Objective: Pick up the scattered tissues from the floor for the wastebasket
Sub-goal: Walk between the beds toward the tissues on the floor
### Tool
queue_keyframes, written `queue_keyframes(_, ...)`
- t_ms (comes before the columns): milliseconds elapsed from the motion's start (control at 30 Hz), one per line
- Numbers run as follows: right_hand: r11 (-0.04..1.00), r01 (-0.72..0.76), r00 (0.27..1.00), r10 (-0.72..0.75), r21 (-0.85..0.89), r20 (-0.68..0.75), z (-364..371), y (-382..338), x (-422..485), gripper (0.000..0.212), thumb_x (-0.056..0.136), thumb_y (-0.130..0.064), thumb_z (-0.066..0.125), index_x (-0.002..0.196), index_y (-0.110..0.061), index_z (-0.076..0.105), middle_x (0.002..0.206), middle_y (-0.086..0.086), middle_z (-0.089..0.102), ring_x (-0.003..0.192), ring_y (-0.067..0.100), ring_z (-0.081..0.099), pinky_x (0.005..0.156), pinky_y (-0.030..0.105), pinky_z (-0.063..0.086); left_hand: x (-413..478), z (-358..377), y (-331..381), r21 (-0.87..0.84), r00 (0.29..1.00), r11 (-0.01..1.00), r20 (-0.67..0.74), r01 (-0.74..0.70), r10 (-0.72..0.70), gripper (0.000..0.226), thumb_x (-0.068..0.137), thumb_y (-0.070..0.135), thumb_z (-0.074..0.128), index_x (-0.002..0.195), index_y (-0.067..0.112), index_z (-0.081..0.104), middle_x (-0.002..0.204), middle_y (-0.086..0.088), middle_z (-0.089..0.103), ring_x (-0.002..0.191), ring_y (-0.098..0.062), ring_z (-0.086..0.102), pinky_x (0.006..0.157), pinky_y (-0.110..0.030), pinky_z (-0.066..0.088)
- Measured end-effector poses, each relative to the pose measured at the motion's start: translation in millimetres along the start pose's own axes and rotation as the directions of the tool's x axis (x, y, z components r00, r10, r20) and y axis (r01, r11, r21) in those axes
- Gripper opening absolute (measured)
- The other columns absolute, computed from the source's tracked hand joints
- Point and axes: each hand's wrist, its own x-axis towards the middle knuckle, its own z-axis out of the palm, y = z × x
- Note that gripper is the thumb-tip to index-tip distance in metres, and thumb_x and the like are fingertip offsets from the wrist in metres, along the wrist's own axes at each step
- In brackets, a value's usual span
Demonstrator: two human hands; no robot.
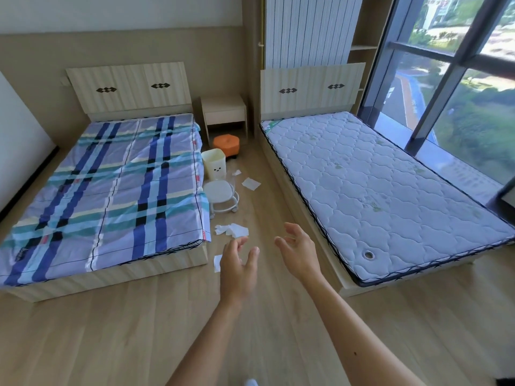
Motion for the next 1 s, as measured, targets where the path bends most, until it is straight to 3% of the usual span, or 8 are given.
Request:
queue_keyframes(200, 0.999, -0.038, 0.999, 0.038, -0.006, 0.037, 32.1, -2.1, 107.9, 0.049, 0.089, -0.026, 0.067, 0.135, -0.015, 0.054, 0.135, 0.001, 0.059, 0.113, 0.016, 0.062, 0.098, 0.043, 0.051, 111.4, 20.9, -3.1, 0.022, 1.0, 0.999, -0.002, 0.031, -0.031, 0.032, 0.093, 0.02, 0.061, 0.124, 0.011, 0.059, 0.129, -0.001, 0.061, 0.123, -0.017, 0.055, 0.105, -0.037, 0.047)
queue_keyframes(300, 0.998, -0.063, 0.995, 0.065, -0.028, 0.075, 47.6, 8.3, 164.8, 0.048, 0.089, -0.026, 0.067, 0.134, -0.013, 0.054, 0.134, 0.002, 0.059, 0.112, 0.017, 0.063, 0.096, 0.044, 0.052, 162.6, 36.9, -16.0, 0.045, 0.996, 0.996, -0.025, 0.081, -0.08, 0.032, 0.093, 0.019, 0.061, 0.124, 0.01, 0.06, 0.13, -0.002, 0.061, 0.123, -0.017, 0.056, 0.105, -0.04, 0.048)
queue_keyframes(533, 0.991, -0.042, 0.965, 0.073, -0.126, 0.254, 89.3, 37.2, 306.7, 0.047, 0.09, -0.026, 0.067, 0.134, -0.014, 0.054, 0.132, 0.003, 0.06, 0.113, 0.016, 0.062, 0.096, 0.041, 0.052, 275.8, 86.2, -51.7, 0.104, 0.978, 0.977, -0.112, 0.189, -0.177, 0.03, 0.092, 0.022, 0.062, 0.121, 0.013, 0.061, 0.128, -0.001, 0.06, 0.121, -0.02, 0.057, 0.104, -0.045, 0.047)
queue_keyframes(700, 0.976, -0.018, 0.91, 0.105, -0.216, 0.402, 131.2, 51.7, 393.5, 0.048, 0.09, -0.026, 0.066, 0.134, -0.016, 0.052, 0.127, 0.006, 0.064, 0.116, 0.017, 0.061, 0.096, 0.037, 0.05, 348.6, 110.1, -80.2, 0.192, 0.966, 0.95, -0.129, 0.247, -0.225, 0.031, 0.092, 0.024, 0.061, 0.121, 0.013, 0.06, 0.125, -0.002, 0.061, 0.121, -0.021, 0.056, 0.103, -0.04, 0.048)
queue_keyframes(867, 0.958, 0.011, 0.855, 0.14, -0.287, 0.5, 200.0, 96.0, 471.4, 0.045, 0.088, -0.025, 0.067, 0.131, -0.017, 0.054, 0.129, 0.003, 0.061, 0.112, 0.018, 0.062, 0.094, 0.036, 0.051, 415.2, 136.8, -149.8, 0.327, 0.946, 0.889, -0.059, 0.32, -0.319, 0.034, 0.09, 0.029, 0.061, 0.12, 0.014, 0.059, 0.125, -0.003, 0.059, 0.12, -0.023, 0.054, 0.096, -0.041, 0.051)
queue_keyframes(1000, 0.937, 0.033, 0.841, 0.162, -0.349, 0.517, 271.7, 167.7, 532.9, 0.046, 0.087, -0.027, 0.065, 0.132, -0.02, 0.054, 0.131, 0.003, 0.059, 0.116, 0.021, 0.059, 0.094, 0.041, 0.051, 473.2, 162.9, -248.7, 0.428, 0.932, 0.844, 0.013, 0.322, -0.363, 0.035, 0.091, 0.03, 0.06, 0.123, 0.015, 0.058, 0.131, -0.003, 0.057, 0.126, -0.021, 0.049, 0.097, -0.035, 0.047)
